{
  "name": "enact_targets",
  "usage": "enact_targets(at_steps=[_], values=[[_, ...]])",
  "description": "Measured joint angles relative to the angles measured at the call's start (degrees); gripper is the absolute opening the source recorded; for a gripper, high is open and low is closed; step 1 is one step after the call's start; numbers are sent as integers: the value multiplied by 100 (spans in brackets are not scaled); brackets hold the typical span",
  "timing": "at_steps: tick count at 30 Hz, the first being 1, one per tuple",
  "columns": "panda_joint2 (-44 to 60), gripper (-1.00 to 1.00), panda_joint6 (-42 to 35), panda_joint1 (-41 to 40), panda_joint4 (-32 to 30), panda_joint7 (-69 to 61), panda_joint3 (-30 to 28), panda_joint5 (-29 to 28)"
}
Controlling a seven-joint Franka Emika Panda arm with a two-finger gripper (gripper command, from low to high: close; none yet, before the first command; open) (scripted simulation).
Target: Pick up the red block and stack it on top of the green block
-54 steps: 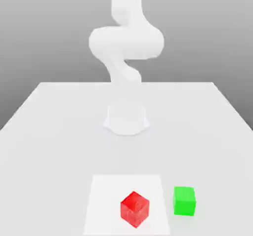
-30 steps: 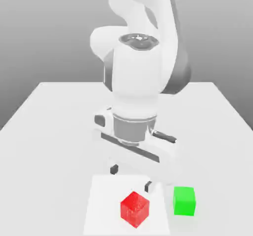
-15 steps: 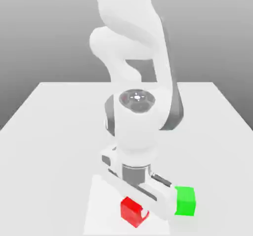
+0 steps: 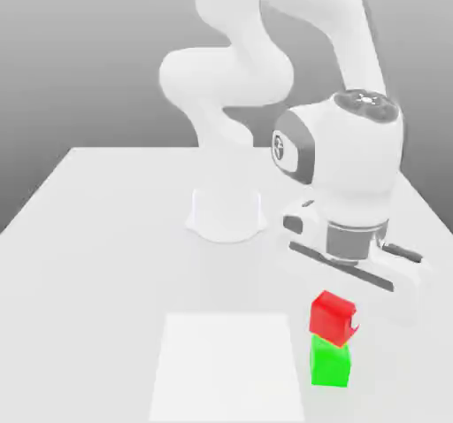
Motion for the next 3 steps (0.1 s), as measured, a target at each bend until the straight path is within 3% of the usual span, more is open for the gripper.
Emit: enact_targets(at_steps=[3], values=[[0,100,0,0,0,0,0,0]])
